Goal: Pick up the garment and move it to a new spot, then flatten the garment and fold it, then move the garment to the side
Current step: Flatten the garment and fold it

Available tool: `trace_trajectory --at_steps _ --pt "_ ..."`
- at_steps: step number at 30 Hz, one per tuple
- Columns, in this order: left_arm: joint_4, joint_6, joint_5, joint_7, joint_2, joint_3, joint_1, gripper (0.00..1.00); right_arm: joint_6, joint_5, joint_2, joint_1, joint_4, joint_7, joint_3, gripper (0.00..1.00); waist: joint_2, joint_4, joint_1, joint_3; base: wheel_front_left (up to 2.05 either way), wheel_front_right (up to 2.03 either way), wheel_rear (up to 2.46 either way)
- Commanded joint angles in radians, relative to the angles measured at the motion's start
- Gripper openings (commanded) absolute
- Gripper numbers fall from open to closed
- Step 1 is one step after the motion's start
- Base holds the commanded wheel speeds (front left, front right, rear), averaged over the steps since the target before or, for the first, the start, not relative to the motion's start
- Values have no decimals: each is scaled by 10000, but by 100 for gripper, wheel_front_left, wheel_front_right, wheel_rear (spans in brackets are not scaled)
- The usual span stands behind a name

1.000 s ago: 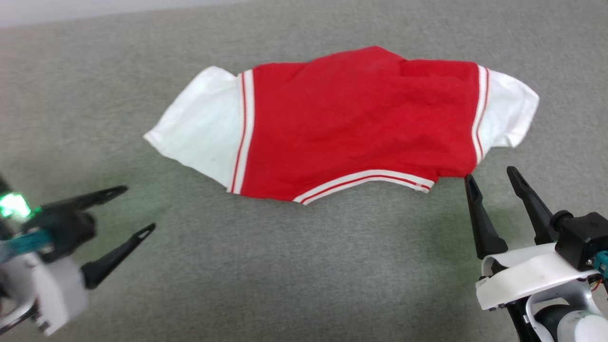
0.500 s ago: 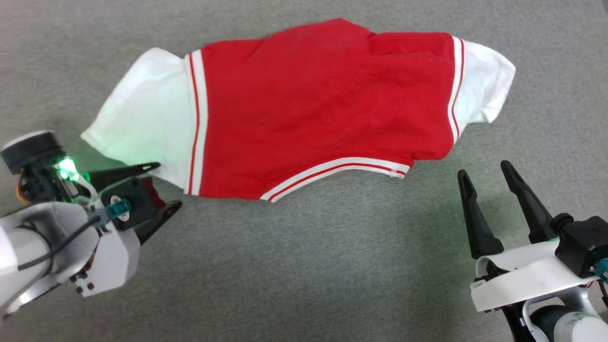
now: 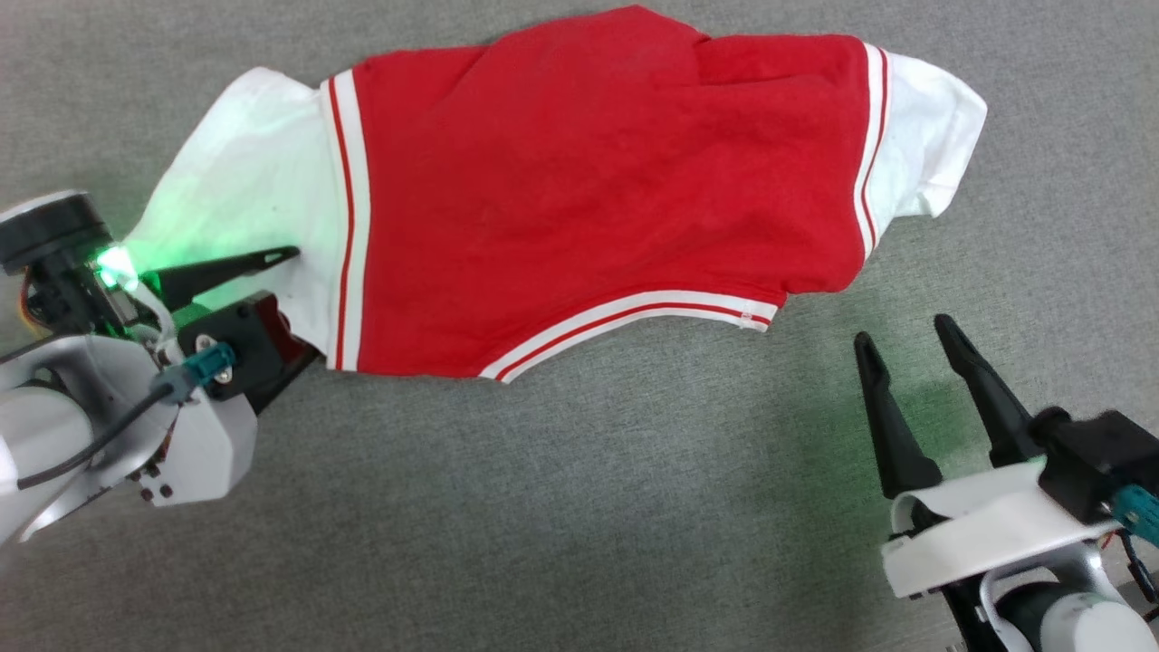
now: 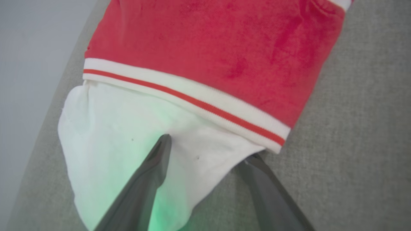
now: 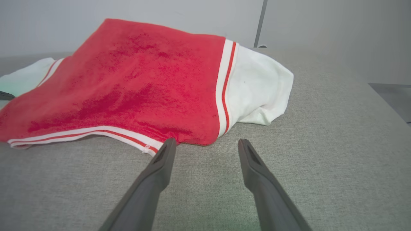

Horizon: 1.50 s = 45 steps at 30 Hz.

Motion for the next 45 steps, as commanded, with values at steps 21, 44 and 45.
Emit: trace_trajectory --at_steps 21,44,45 --pt "40 56 114 -50 -56 -195 252 0 -10 924 3 -4284 423 8872 -2260 100 0 452 0 444 0 0 0" --pt "-89 49 83 -250 -196 -226 130 0 -2 506 101 -5469 3572 9121 -2113 100 0 952 0 786 0 0 0" --pt "-83 49 70 -259 -203 -226 97 0 -1 439 108 -5512 3674 9085 -2077 100 0 975 0 800 0 0 0"
